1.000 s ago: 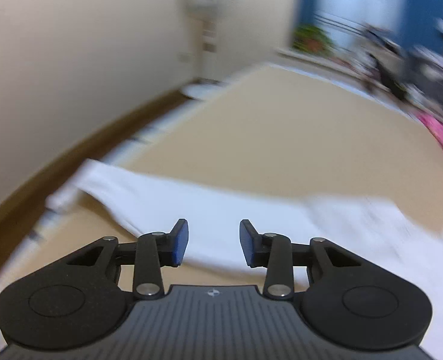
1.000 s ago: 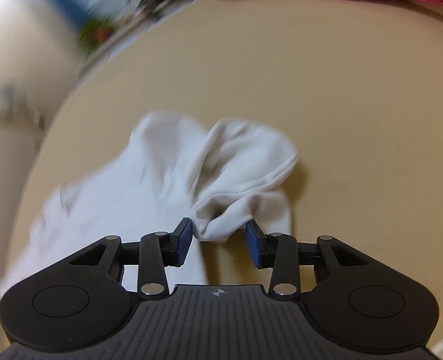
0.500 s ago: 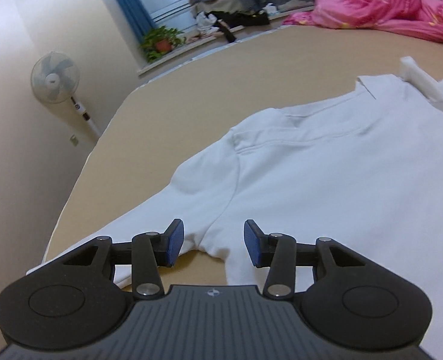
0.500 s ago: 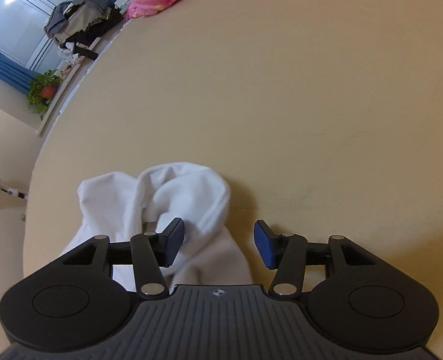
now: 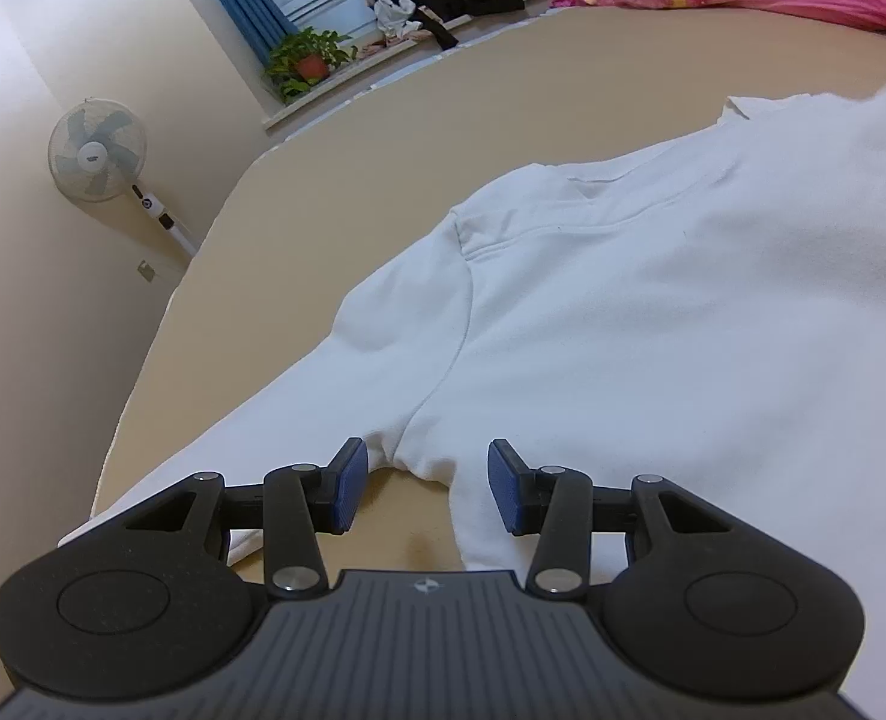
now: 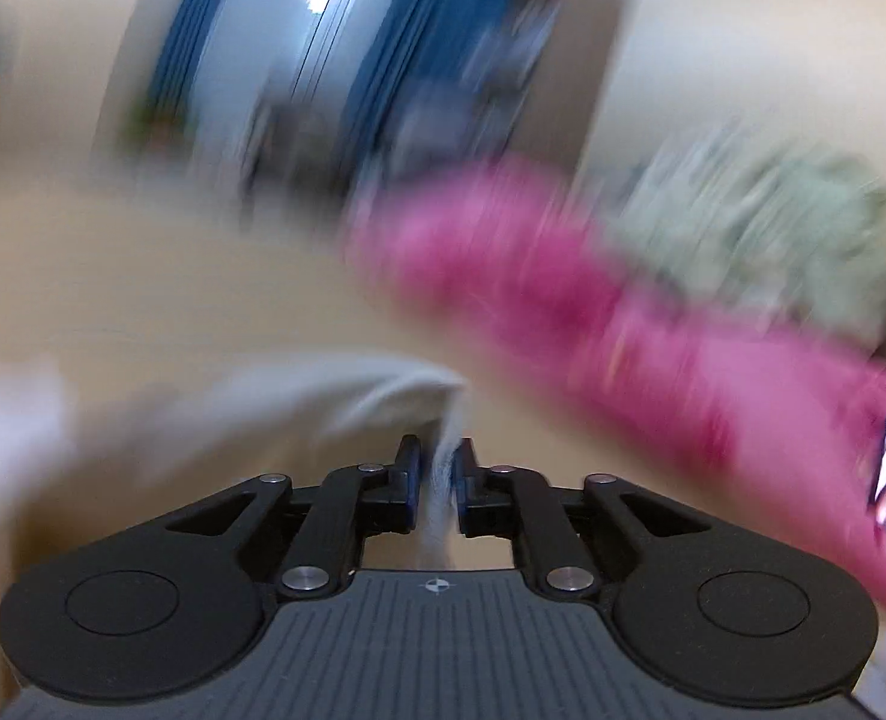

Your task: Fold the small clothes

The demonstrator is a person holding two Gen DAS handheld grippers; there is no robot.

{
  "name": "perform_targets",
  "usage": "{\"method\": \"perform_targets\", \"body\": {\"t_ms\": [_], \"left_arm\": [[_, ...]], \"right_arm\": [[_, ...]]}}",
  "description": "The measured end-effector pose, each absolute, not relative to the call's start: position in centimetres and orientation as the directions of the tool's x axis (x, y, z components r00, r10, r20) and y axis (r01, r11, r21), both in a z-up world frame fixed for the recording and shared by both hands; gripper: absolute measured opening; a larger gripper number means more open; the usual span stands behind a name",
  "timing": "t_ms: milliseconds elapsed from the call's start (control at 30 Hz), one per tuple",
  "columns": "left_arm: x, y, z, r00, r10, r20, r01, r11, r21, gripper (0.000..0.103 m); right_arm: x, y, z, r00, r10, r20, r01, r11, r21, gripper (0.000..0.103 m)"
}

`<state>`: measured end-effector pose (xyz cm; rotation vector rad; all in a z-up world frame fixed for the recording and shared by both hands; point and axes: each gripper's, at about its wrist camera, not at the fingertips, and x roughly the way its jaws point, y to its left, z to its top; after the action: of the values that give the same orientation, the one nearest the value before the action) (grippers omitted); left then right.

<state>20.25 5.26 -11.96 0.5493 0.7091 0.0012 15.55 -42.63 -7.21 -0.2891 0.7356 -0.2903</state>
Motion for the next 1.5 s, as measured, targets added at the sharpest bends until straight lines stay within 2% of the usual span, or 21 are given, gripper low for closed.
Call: {"method": "perform_targets", "body": {"t_ms": [33,100,167,267,367,433,467,533,767,833,867,967,1067,1167,1200,1233,1300,1333,1367,1433,1500], "left_arm": [[20.3,5.3,-12.0,0.763,0.183,-0.620,0.183,0.859,0.478,0.049],[20.5,5.3,-11.9,0.762,0.180,-0.622,0.186,0.860,0.476,0.049],[20.8,5.3,-11.8,0.762,0.177,-0.622,0.186,0.861,0.473,0.049],[20.9,5.5,-11.7,0.763,0.172,-0.623,0.184,0.867,0.464,0.049],[20.9,5.5,-11.9,0.762,0.173,-0.624,0.185,0.865,0.466,0.049],[20.9,5.5,-12.1,0.759,0.178,-0.627,0.191,0.859,0.475,0.049],[20.9,5.4,-12.3,0.757,0.181,-0.628,0.193,0.856,0.480,0.049],[20.9,5.4,-12.5,0.754,0.188,-0.630,0.196,0.851,0.488,0.049],[21.1,5.7,-13.3,0.739,0.209,-0.640,0.198,0.841,0.504,0.049],[21.1,5.7,-13.6,0.735,0.213,-0.644,0.200,0.839,0.506,0.049],[21.2,5.7,-13.7,0.732,0.214,-0.646,0.204,0.837,0.508,0.049],[21.3,5.6,-14.5,0.722,0.221,-0.656,0.220,0.825,0.520,0.049],[21.3,5.4,-14.9,0.725,0.226,-0.651,0.233,0.809,0.540,0.049],[21.4,5.5,-15.0,0.724,0.223,-0.653,0.237,0.809,0.538,0.049],[21.4,5.6,-15.0,0.723,0.221,-0.655,0.238,0.811,0.535,0.049],[21.5,5.6,-15.0,0.722,0.219,-0.656,0.239,0.811,0.534,0.049],[21.6,5.7,-15.0,0.722,0.215,-0.658,0.244,0.810,0.533,0.049],[21.6,5.7,-15.0,0.721,0.215,-0.658,0.245,0.810,0.533,0.050],[21.7,5.7,-15.0,0.721,0.215,-0.659,0.246,0.809,0.533,0.050],[21.7,5.6,-15.0,0.720,0.216,-0.659,0.246,0.809,0.533,0.049],[21.7,5.6,-15.0,0.720,0.216,-0.659,0.247,0.809,0.534,0.050]], "right_arm": [[15.0,-43.4,-8.2,0.660,-0.352,-0.664,0.131,0.924,-0.360,0.012],[14.3,-44.9,-8.6,0.618,-0.352,-0.703,0.144,0.930,-0.339,0.012],[12.8,-47.8,-7.7,0.604,-0.350,-0.716,0.249,0.936,-0.248,0.014],[10.6,-53.7,-5.9,0.670,-0.219,-0.709,0.450,0.880,0.153,0.023],[8.8,-58.6,-7.4,0.767,-0.001,-0.642,0.503,0.623,0.599,0.033],[8.7,-60.1,-10.1,0.785,0.135,-0.604,0.517,0.394,0.760,0.035],[9.2,-60.4,-11.2,0.784,0.168,-0.597,0.529,0.321,0.786,0.036],[10.6,-60.7,-12.5,0.774,0.160,-0.613,0.559,0.283,0.779,0.038],[15.5,-59.9,-14.3,0.734,0.182,-0.654,0.570,0.360,0.739,0.037],[16.5,-59.7,-14.1,0.732,0.159,-0.663,0.571,0.388,0.723,0.016],[16.9,-59.8,-14.0,0.736,0.160,-0.658,0.564,0.392,0.727,0.010],[18.2,-60.2,-13.1,0.763,0.134,-0.632,0.533,0.423,0.733,0.006],[17.5,-61.4,-9.2,0.872,-0.022,-0.488,0.445,0.449,0.775,0.006],[13.7,-62.0,-4.6,0.920,-0.311,-0.239,0.380,0.555,0.740,0.006],[12.7,-62.1,-4.5,0.890,-0.394,-0.228,0.428,0.556,0.712,0.006],[12.2,-62.5,-5.2,0.850,-0.454,-0.266,0.497,0.527,0.689,0.006],[11.9,-63.6,-8.2,0.730,-0.508,-0.457,0.673,0.418,0.611,0.006],[11.9,-64.2,-10.2,0.666,-0.495,-0.558,0.742,0.356,0.568,0.006],[11.8,-64.9,-12.1,0.636,-0.461,-0.620,0.769,0.309,0.559,0.006],[11.2,-65.8,-14.2,0.607,-0.430,-0.669,0.793,0.270,0.546,0.005],[11.1,-66.1,-13.8,0.623,-0.445,-0.644,0.782,0.311,0.541,0.005]]}}
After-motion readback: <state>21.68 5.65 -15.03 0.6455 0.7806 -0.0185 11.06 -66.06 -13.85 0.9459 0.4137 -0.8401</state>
